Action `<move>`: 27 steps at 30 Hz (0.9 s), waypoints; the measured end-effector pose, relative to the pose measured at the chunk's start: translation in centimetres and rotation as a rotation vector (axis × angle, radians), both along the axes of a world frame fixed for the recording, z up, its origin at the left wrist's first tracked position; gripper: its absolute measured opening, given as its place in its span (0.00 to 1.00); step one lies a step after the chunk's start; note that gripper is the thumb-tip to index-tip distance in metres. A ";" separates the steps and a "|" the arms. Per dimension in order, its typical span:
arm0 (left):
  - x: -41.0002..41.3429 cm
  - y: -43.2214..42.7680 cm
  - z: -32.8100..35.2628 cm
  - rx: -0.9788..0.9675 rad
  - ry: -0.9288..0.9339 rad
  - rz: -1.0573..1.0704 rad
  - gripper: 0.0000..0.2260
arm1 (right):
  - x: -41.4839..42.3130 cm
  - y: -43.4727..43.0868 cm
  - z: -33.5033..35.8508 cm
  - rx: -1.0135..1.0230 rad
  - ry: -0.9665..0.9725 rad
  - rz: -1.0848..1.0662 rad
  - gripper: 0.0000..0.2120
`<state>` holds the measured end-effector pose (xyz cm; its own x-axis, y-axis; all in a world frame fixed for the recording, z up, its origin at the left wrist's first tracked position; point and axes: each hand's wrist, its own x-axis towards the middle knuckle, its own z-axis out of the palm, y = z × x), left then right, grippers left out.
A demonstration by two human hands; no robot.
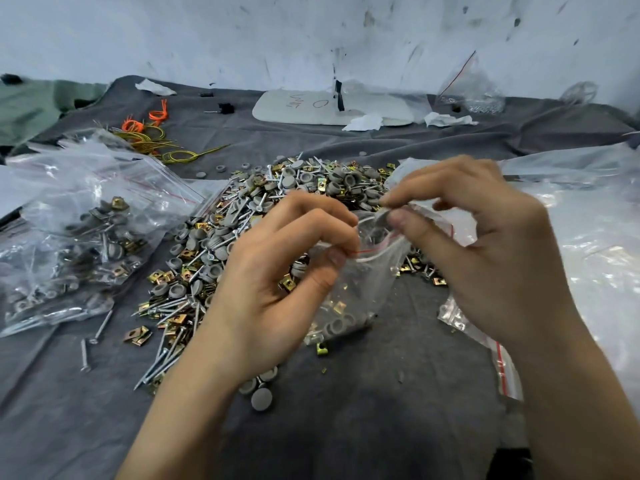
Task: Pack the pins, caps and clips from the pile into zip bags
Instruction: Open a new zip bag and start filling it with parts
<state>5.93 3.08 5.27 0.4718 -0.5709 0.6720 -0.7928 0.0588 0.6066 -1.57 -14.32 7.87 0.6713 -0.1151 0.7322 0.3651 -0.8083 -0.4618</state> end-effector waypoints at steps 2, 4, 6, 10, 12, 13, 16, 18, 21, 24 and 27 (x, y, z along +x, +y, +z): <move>0.1 0.1 0.0 0.000 -0.001 0.005 0.06 | 0.1 0.2 -0.1 -0.028 0.041 0.010 0.06; 0.2 0.3 0.1 -0.005 0.003 0.011 0.06 | 0.1 -0.2 -0.2 0.088 0.002 0.019 0.07; 0.2 0.4 0.1 -0.021 -0.007 0.037 0.07 | 0.2 -0.9 -0.7 0.238 -0.070 -0.038 0.05; 0.6 0.8 0.3 -0.114 -0.018 0.140 0.07 | 2.1 -1.8 -3.2 0.440 0.151 -0.135 0.09; 0.9 1.2 0.3 -0.183 -0.045 0.195 0.08 | 3.3 -1.3 -4.9 0.378 0.380 -0.151 0.09; 1.2 1.4 0.3 -0.217 -0.058 0.220 0.07 | 3.7 -0.8 -5.6 0.313 0.459 -0.158 0.08; 2.0 2.1 0.0 -0.318 -0.070 0.277 0.07 | 4.3 1.1 -6.8 0.147 0.556 -0.121 0.03; 2.7 2.5 -0.2 -0.383 -0.075 0.314 0.09 | 4.4 2.4 -7.2 0.083 0.590 -0.102 0.03; 3.6 2.9 -0.6 -0.441 -0.115 0.360 0.10 | 4.5 3.7 -7.6 0.014 0.649 -0.096 0.11; 4.1 3.2 -1.0 -0.467 -0.078 0.378 0.12 | 4.6 4.2 -7.7 0.015 0.651 -0.097 0.08; 4.0 3.5 -1.0 -0.483 0.037 0.350 0.12 | 4.6 4.2 -7.8 0.006 0.634 -0.116 0.02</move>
